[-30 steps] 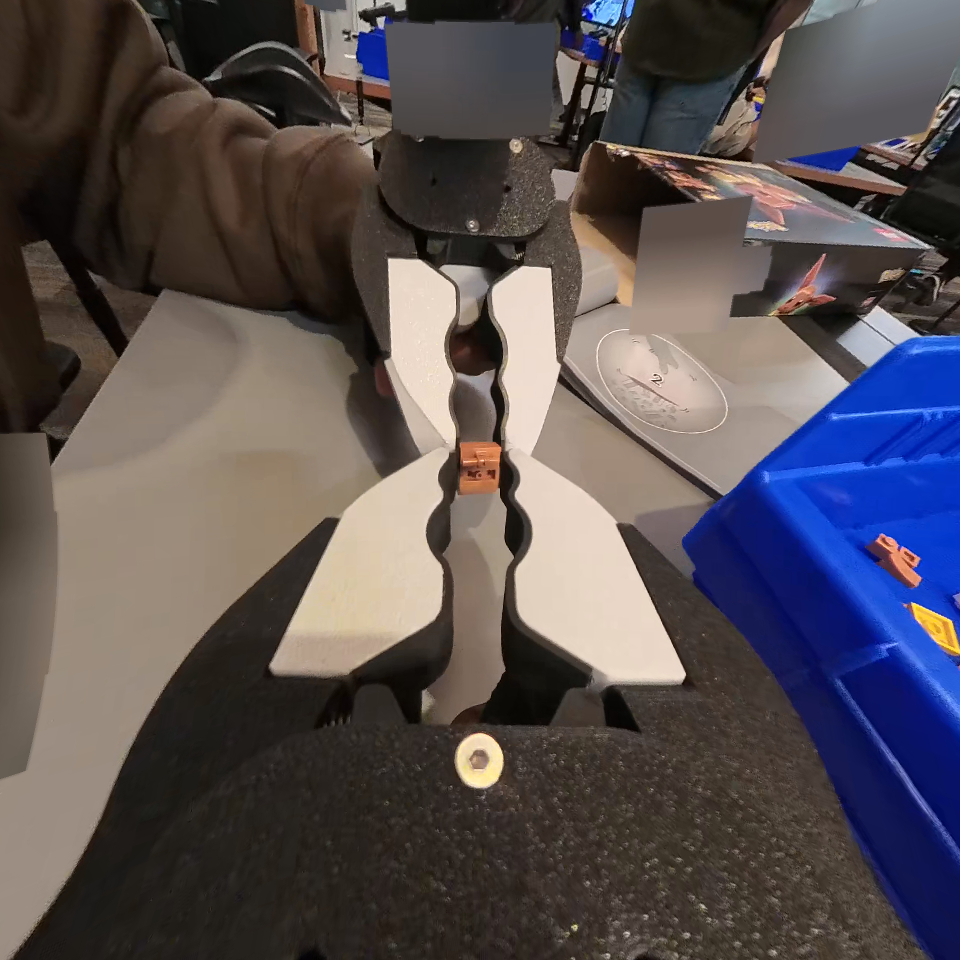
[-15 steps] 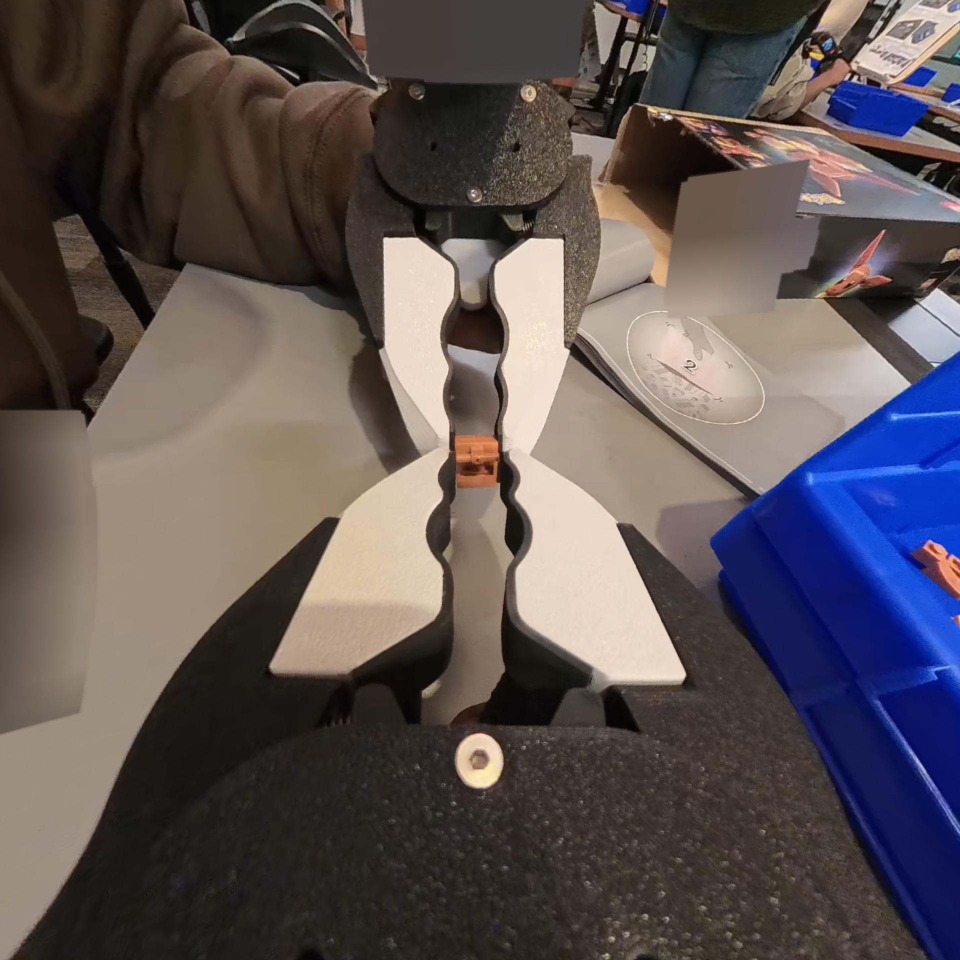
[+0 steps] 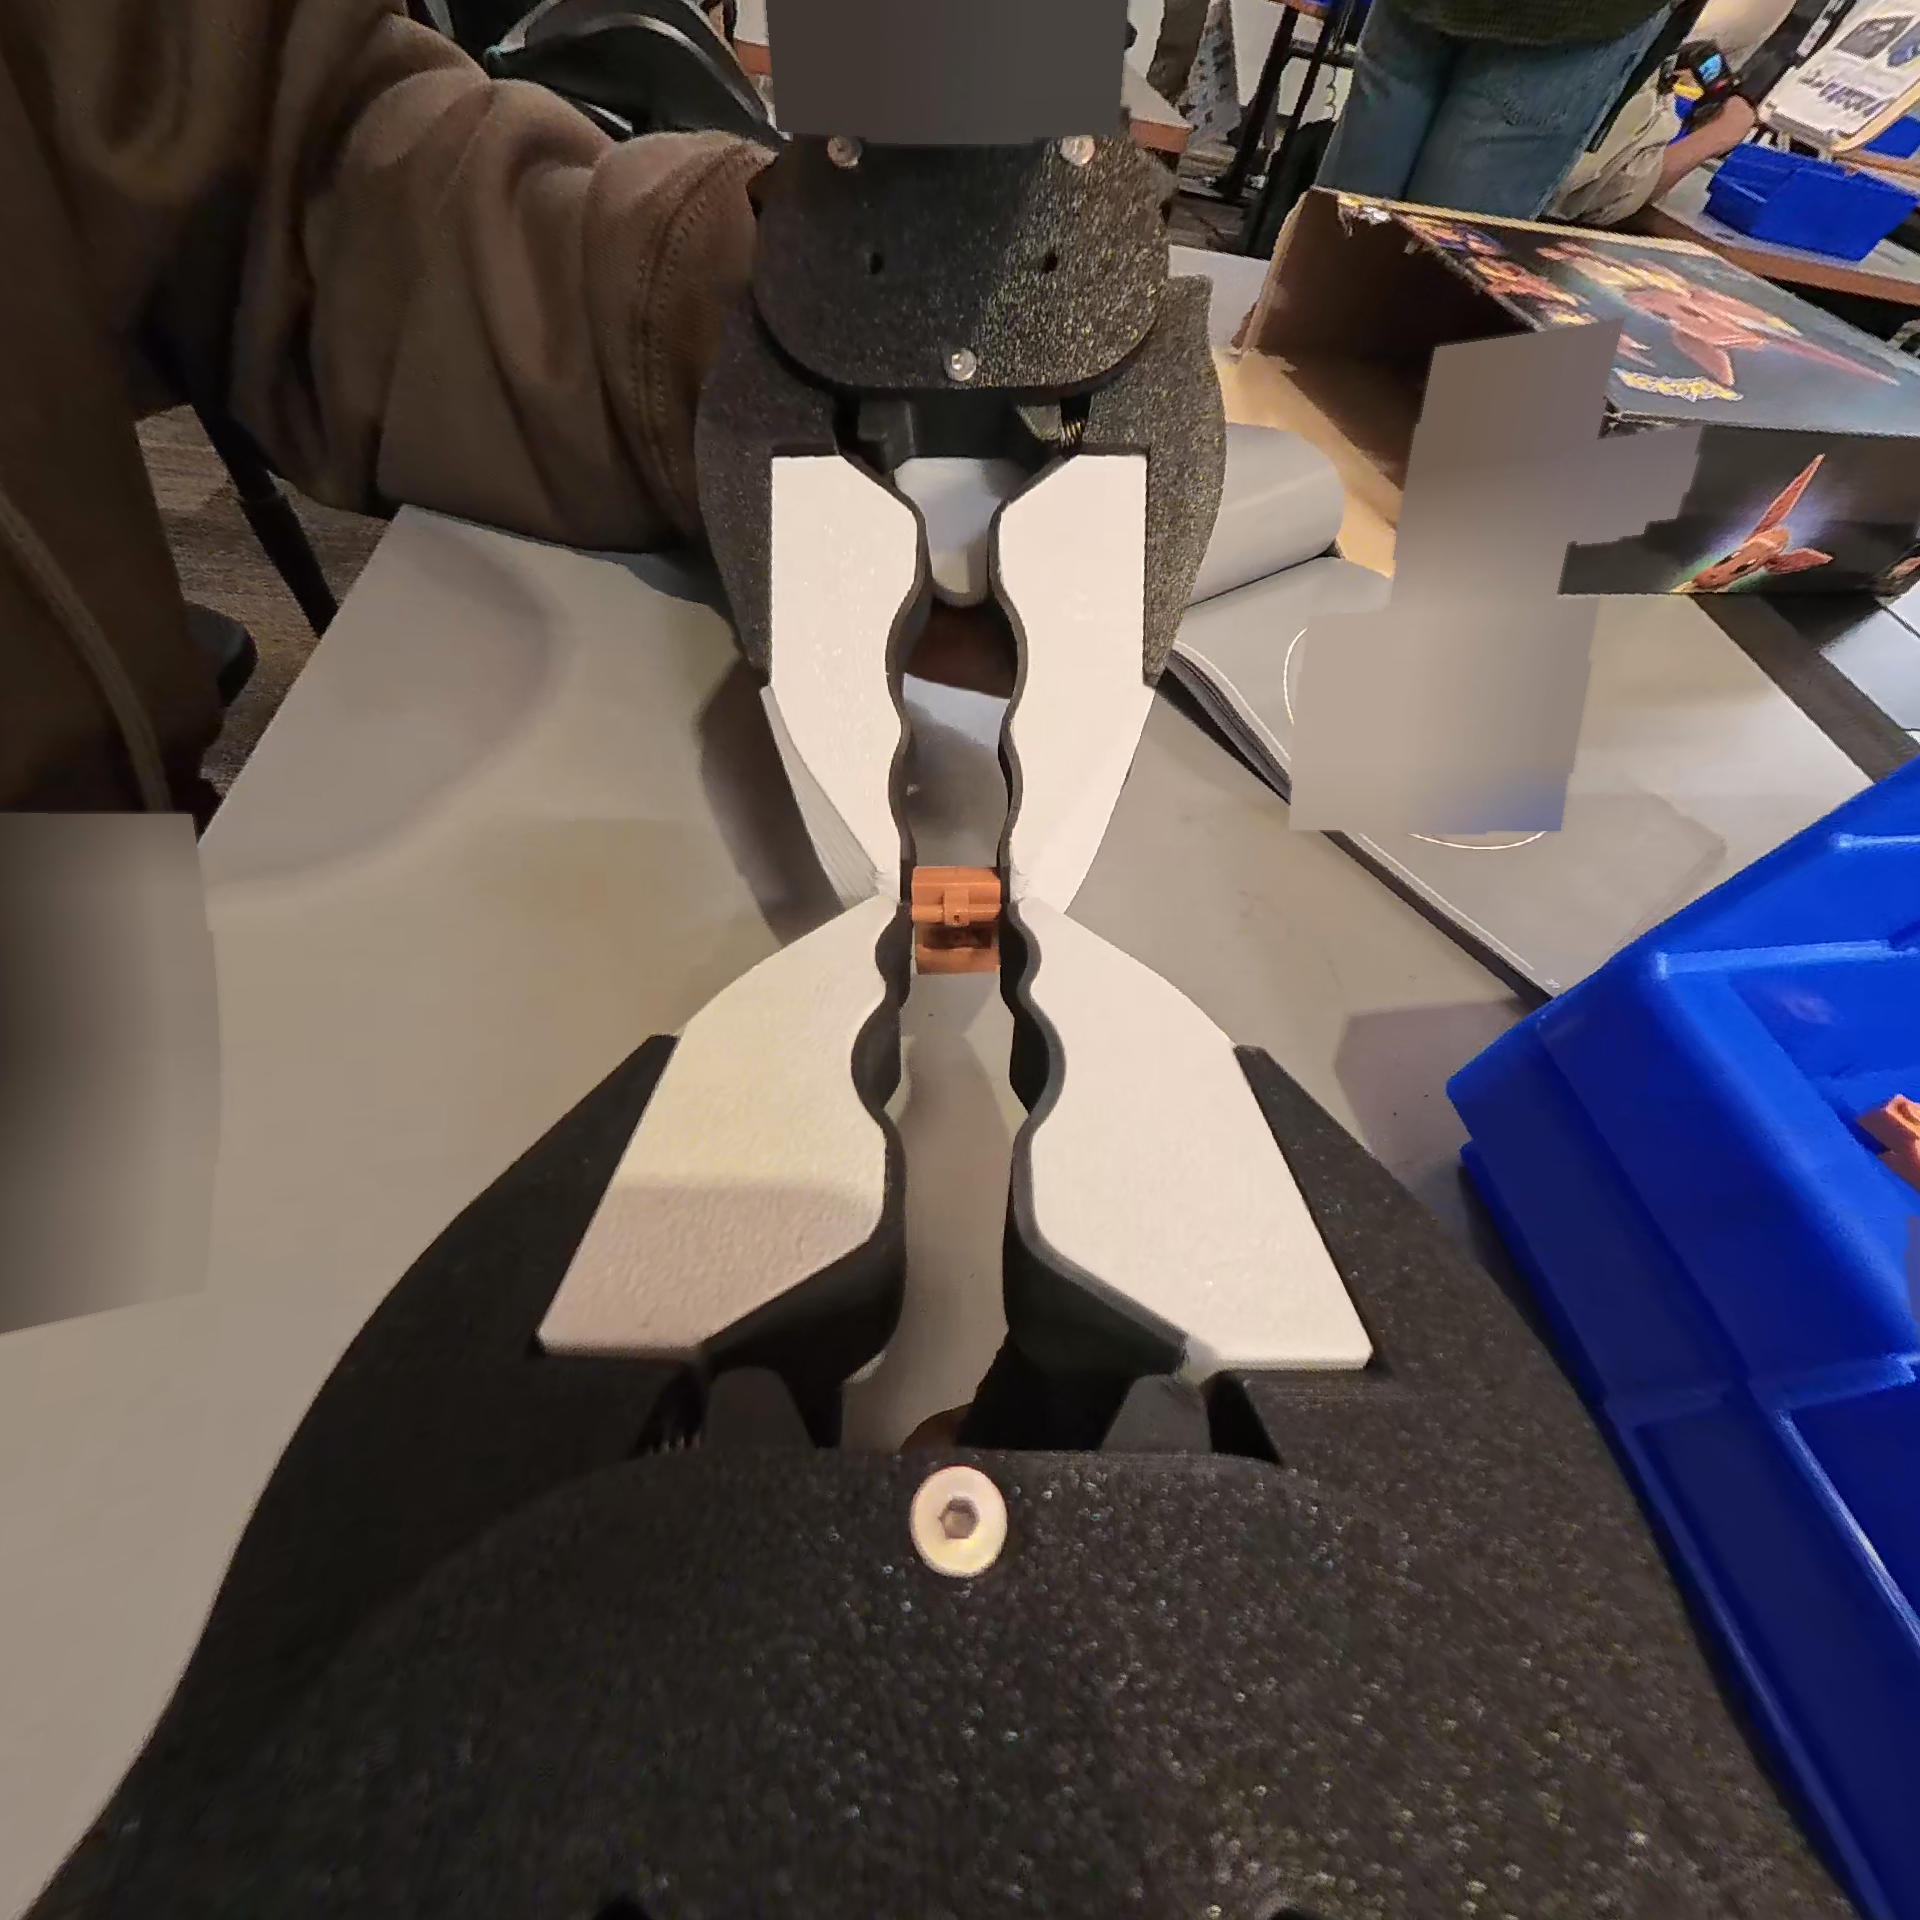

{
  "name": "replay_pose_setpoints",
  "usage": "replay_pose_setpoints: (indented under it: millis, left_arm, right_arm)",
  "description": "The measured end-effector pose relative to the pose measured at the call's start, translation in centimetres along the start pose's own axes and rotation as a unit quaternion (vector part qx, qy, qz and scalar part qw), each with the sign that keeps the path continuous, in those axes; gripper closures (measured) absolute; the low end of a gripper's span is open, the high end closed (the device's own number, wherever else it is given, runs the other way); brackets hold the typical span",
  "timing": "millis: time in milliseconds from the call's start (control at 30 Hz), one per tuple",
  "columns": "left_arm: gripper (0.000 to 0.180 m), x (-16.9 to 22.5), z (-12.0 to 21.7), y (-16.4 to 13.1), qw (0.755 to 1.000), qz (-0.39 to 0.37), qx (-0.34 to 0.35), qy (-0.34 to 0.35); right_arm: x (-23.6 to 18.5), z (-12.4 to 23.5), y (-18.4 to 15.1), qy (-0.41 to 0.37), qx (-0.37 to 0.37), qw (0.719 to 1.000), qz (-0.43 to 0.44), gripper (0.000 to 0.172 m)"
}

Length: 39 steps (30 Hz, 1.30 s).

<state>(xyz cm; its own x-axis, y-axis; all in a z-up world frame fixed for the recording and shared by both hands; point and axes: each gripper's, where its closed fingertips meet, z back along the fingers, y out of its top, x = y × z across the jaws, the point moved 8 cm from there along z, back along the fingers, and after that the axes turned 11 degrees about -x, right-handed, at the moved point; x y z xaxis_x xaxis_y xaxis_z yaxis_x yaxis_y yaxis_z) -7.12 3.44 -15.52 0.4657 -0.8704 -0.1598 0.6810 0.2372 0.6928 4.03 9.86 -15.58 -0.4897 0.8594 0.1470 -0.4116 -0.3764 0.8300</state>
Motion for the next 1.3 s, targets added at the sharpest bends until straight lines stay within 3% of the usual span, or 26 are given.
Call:
replay_pose_setpoints:
  millis: [300,500,767,967,1300]
  left_arm:
    - [0.149,-0.6,0.0,-0.3,0.999,0.019,0.038,0.011]
    - [0.163,-0.5,-0.4,-0.3,0.998,0.019,0.057,0.012]
    - [0.163,-0.7,-0.7,-0.5,0.998,0.037,0.045,-0.005]
    - [0.163,-0.7,-0.8,-0.6,0.998,0.039,0.042,-0.006]
    - [0.161,-0.5,-0.7,-0.2,0.997,0.024,0.066,0.021]
  right_arm:
    - [0.8,1.0,0.0,0.002,0.048,0.998,-0.038,0.156]
    - [0.8,1.1,0.1,0.011,0.058,0.997,-0.048,0.156]
    - [0.8,0.9,0.1,-0.001,0.045,0.998,-0.05,0.15]
    - [0.7,0.7,0.1,-0.002,0.034,0.998,-0.044,0.155]
    - [0.8,0.9,0.0,-0.001,0.042,0.998,-0.051,0.156]
